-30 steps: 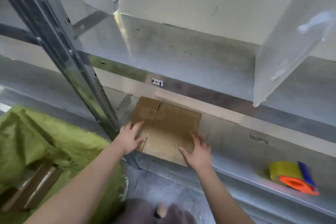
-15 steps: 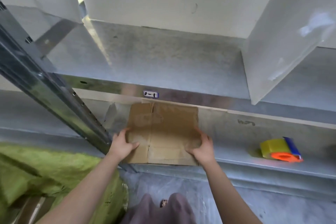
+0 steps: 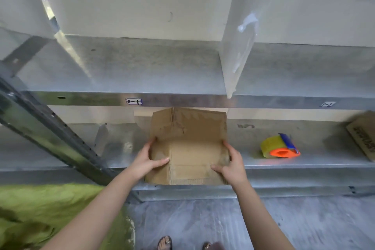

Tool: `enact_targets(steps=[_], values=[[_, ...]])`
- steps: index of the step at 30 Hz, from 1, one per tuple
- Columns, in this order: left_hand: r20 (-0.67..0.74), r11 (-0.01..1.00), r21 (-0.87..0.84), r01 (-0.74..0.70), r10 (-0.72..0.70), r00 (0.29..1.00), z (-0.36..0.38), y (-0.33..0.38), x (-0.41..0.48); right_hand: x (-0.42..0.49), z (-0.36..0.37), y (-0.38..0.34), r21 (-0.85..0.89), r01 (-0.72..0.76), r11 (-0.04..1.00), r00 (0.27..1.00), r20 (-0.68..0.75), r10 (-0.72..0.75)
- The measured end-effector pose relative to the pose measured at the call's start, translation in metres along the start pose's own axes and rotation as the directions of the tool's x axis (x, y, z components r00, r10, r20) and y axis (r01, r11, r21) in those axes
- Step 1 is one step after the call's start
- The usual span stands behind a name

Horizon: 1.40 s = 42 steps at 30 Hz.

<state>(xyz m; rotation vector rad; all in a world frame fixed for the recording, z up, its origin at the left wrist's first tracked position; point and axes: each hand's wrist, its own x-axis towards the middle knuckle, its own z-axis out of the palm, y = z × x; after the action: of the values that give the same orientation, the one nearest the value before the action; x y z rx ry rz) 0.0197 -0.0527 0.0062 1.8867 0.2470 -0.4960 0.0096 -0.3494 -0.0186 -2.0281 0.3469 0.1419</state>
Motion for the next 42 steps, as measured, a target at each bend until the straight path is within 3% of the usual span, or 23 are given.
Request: enact_targets(steps=[3,8,15,22,33,42], values=[[0.029,0.997,-0.075,-0.016,0.018,0.999,0.026,0.019,0.000,0.000,-0.022,0.002,-0.016,0.038,0.999,0.999,-0.021,-0.039],[-0.047,0.974,-0.208,-0.089,0.081,0.996,0.083,0.045,0.000,0.005,-0.065,0.010,0.028,0.039,0.999,0.999,-0.015,-0.039],[-0.003,0.950,-0.297,-0.096,0.100,0.995,0.124,0.064,-0.002,0.019,-0.112,0.023,0.005,0.101,0.995,0.995,0.004,-0.101],[0.023,0.949,-0.278,-0.149,0.162,0.987,0.145,0.083,-0.003,0.022,-0.138,0.031,0.042,0.127,0.991,0.992,-0.005,-0.127],[0.205,0.936,-0.312,-0.163,0.234,0.950,0.154,0.091,-0.020,-0.014,-0.161,0.040,0.174,0.165,0.971,0.986,-0.043,-0.160],[0.239,0.931,-0.277,-0.239,0.308,0.921,0.206,0.130,-0.026,-0.034,-0.239,0.060,0.261,0.211,0.942,0.975,-0.128,-0.183]])
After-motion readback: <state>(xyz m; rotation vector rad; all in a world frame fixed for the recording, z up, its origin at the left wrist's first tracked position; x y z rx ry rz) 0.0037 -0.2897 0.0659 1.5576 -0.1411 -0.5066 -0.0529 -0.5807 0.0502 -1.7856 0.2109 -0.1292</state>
